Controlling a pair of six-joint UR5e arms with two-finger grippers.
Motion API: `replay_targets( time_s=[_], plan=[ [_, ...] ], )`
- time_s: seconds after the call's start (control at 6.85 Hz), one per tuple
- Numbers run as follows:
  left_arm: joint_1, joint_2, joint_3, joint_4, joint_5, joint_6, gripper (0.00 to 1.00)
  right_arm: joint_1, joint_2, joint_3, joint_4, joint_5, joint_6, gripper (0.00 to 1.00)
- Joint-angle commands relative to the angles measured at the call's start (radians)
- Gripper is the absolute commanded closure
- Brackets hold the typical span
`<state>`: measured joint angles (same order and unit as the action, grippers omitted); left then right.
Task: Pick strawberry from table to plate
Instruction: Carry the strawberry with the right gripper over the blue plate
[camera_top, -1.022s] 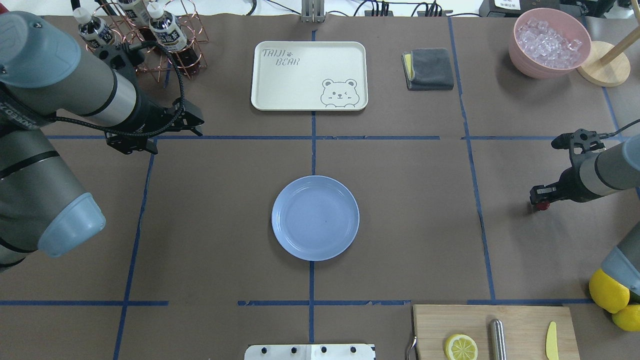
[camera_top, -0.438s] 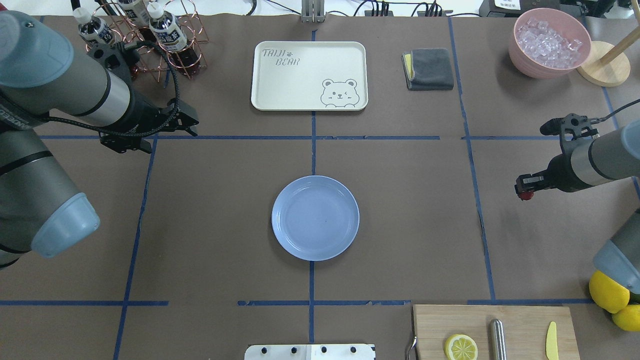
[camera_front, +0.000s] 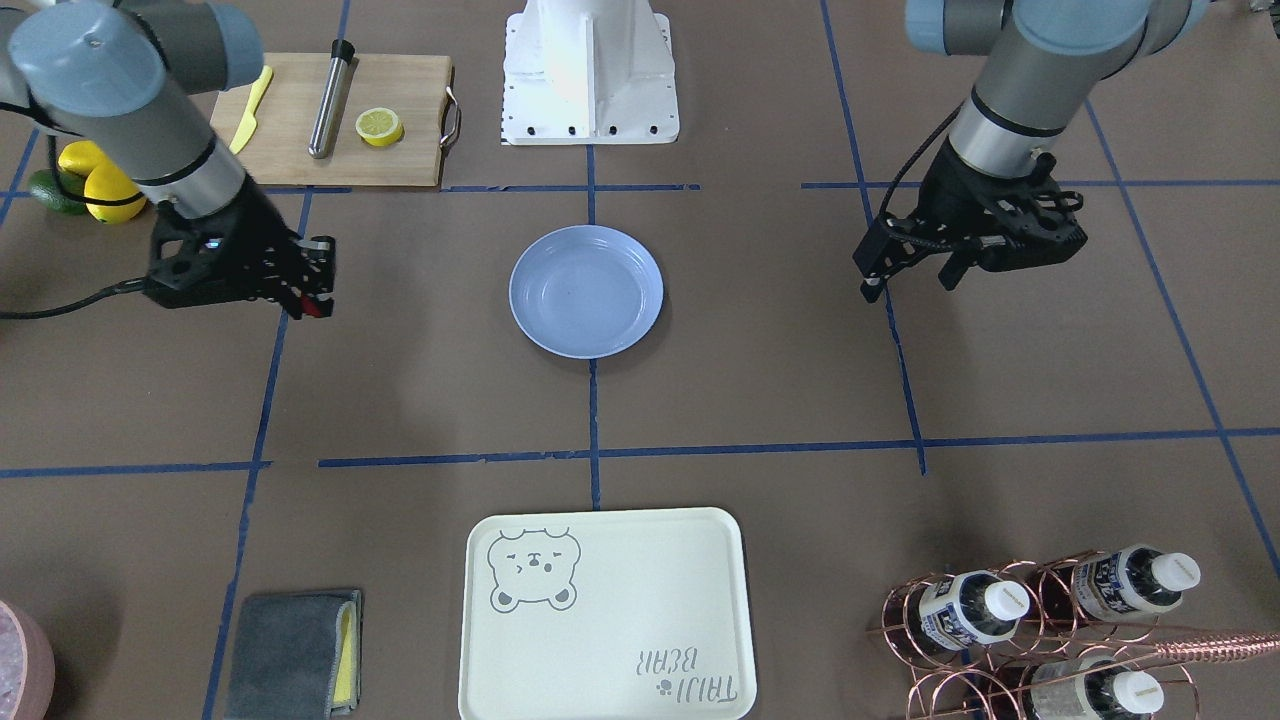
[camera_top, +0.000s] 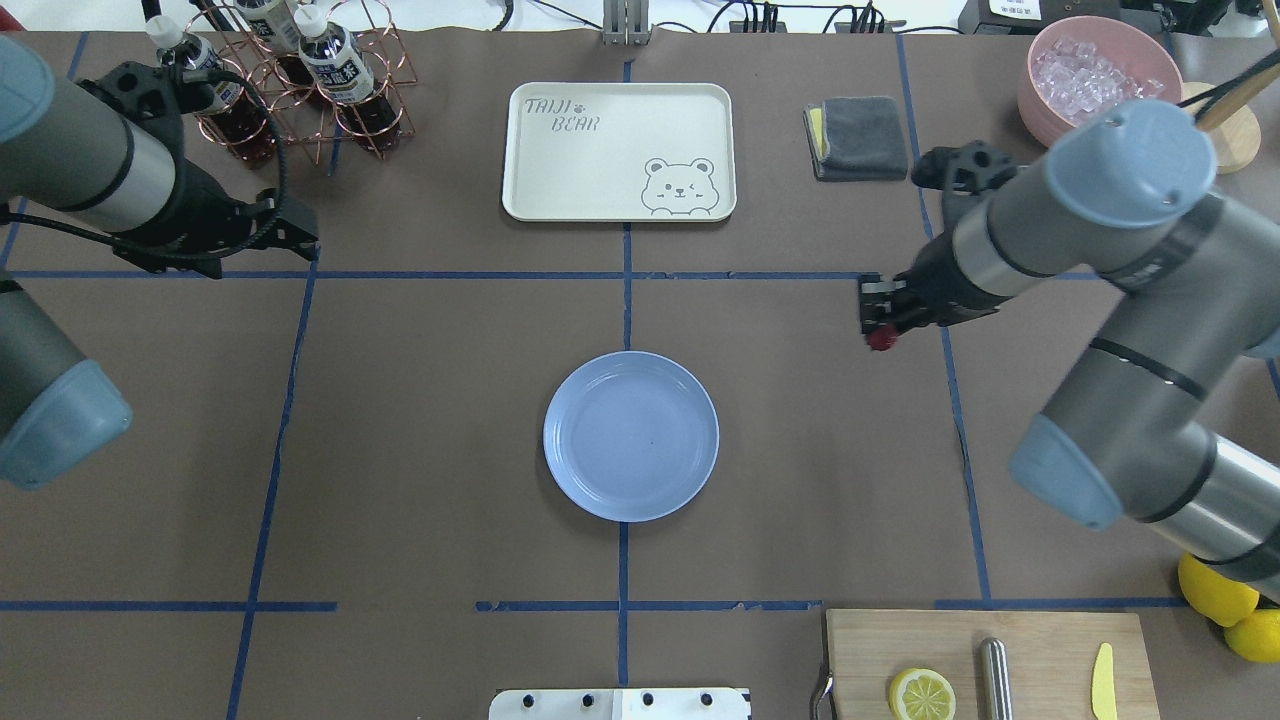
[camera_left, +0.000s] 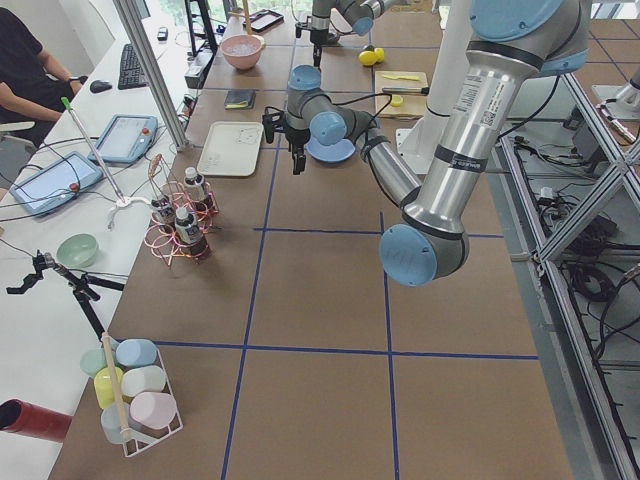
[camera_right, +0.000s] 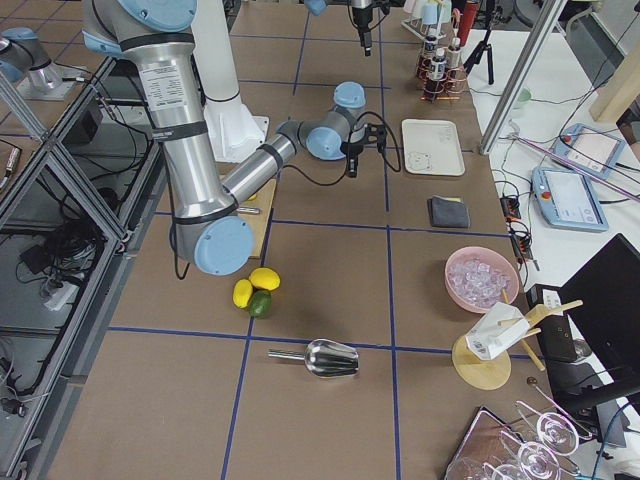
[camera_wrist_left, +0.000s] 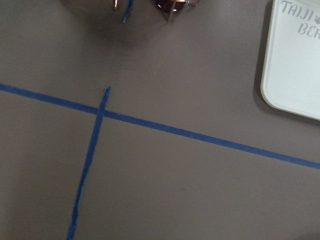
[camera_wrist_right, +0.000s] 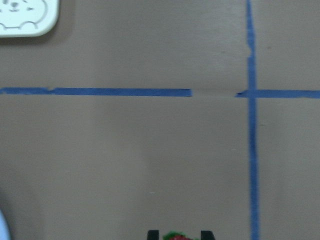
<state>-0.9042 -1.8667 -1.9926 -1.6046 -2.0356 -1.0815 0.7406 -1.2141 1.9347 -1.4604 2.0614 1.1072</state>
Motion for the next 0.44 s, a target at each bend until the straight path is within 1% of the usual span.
replay_targets(
  time_s=[0.0, 0.15, 0.29],
  plan=[
    [-0.083, 0.113, 0.003, -0.008, -0.002, 0.283, 0.00, -0.181, 0.183, -0.052, -0.052, -0.118, 0.177, 1.00],
    [-0.109, 0.132, 0.011, -0.009, -0.002, 0.354, 0.00, -0.235, 0.253, -0.118, -0.046, -0.172, 0.224, 1.00],
    [-0.134, 0.158, 0.012, -0.011, -0.002, 0.421, 0.00, -0.263, 0.301, -0.181, -0.029, -0.200, 0.238, 1.00]
  ],
)
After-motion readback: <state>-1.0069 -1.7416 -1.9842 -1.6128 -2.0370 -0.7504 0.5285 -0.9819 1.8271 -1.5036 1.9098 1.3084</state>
